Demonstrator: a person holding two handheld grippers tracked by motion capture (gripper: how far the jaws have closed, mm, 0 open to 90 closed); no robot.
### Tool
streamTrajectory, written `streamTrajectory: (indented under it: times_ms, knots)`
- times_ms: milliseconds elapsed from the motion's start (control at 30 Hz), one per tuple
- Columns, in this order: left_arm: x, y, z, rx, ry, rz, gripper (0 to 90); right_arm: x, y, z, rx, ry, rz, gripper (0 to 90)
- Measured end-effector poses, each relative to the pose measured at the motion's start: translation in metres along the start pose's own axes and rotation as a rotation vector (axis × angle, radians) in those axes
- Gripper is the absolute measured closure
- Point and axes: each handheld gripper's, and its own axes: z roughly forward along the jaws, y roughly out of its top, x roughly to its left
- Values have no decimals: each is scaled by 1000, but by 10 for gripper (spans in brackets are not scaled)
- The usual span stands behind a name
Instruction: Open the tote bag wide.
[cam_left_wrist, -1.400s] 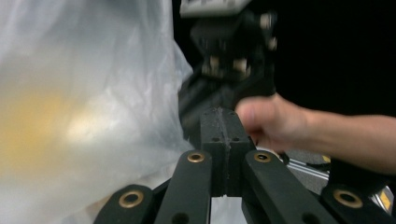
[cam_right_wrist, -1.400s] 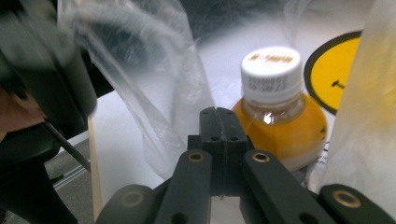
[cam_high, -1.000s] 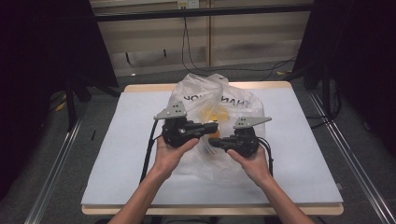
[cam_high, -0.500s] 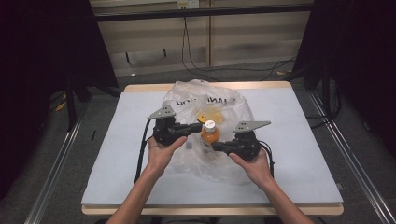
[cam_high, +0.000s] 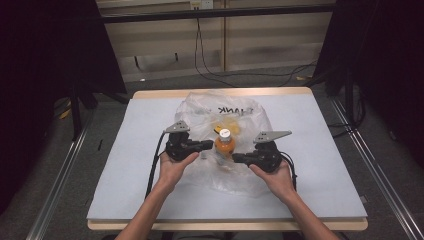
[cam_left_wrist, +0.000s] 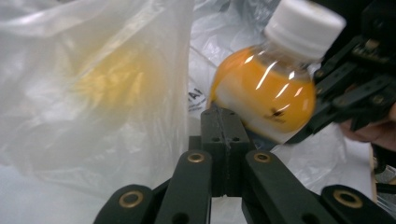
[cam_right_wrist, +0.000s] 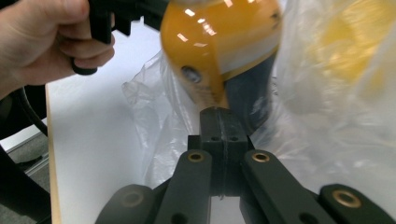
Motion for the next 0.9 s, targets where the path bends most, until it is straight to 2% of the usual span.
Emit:
streamTrajectory:
  times_ms: [33, 100, 200, 267, 300, 467, 500, 533, 567, 667, 700, 767, 900]
  knots:
    - [1, -1, 1, 6, 3, -6, 900, -1, 1, -2, -4, -4, 4, 900]
    - [2, -3, 5, 33, 6, 7, 900, -4, 2, -2, -9, -15, 3, 900]
    - [4, -10, 14, 68, 8, 10, 900, -10, 0, 3, 5, -28, 1, 900]
    - [7, -18, 23, 105, 3, -3, 900, -17, -4, 12, 46, -51, -1, 900]
    - [7, -18, 23, 105, 3, -3, 900, -17, -4, 12, 46, -51, -1, 900]
    - [8, -27, 32, 189, 3, 12, 900, -26, -12, 23, 91, -57, 21, 900]
    - [8, -29, 33, 189, 5, 4, 900, -28, -16, 28, 125, -63, 15, 900]
    - [11, -33, 34, 217, 16, 10, 900, -28, -18, 29, 146, -75, 3, 900]
    - [13, -35, 35, 226, 17, -1, 900, -29, -19, 30, 161, -79, -6, 900]
    - [16, -38, 35, 241, 32, -2, 900, -33, -23, 30, 168, -82, 3, 900]
    - [18, -40, 34, 246, 32, -7, 900, -39, -26, 29, 188, -94, 15, 900]
    - [19, -43, 35, 261, 30, -7, 900, -40, -28, 29, 200, -99, 16, 900]
    - [18, -45, 33, 290, 32, 14, 900, -43, -31, 28, 211, -90, 29, 900]
